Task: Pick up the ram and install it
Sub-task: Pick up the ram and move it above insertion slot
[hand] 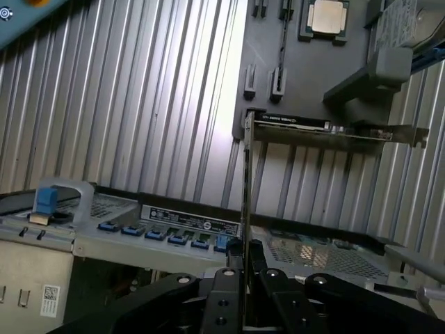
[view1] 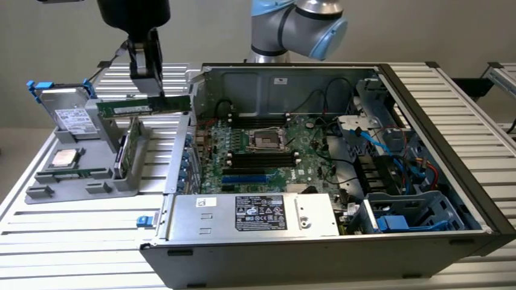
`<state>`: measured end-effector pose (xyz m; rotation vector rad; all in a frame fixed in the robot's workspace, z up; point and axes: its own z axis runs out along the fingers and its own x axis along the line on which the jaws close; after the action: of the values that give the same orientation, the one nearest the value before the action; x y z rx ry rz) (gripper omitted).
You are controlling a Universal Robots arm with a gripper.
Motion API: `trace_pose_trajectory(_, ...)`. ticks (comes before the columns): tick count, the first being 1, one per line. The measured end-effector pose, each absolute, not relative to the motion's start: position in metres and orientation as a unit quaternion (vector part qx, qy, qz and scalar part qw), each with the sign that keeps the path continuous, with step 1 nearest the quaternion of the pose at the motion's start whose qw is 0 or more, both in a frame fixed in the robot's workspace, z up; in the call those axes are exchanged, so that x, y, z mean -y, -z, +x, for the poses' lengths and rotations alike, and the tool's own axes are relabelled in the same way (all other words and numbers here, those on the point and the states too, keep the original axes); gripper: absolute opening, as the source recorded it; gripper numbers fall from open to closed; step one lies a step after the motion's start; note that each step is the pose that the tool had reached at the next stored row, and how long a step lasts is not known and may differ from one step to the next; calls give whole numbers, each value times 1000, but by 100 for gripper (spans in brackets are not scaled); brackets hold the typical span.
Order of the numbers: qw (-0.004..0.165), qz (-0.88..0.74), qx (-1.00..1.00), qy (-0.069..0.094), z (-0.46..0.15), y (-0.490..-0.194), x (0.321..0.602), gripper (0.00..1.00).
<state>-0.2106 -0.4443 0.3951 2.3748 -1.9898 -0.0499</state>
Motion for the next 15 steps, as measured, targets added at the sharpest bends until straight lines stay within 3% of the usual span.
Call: trace_pose_trajectory(15, 14, 766, 642, 22, -158, -396, 444, 14)
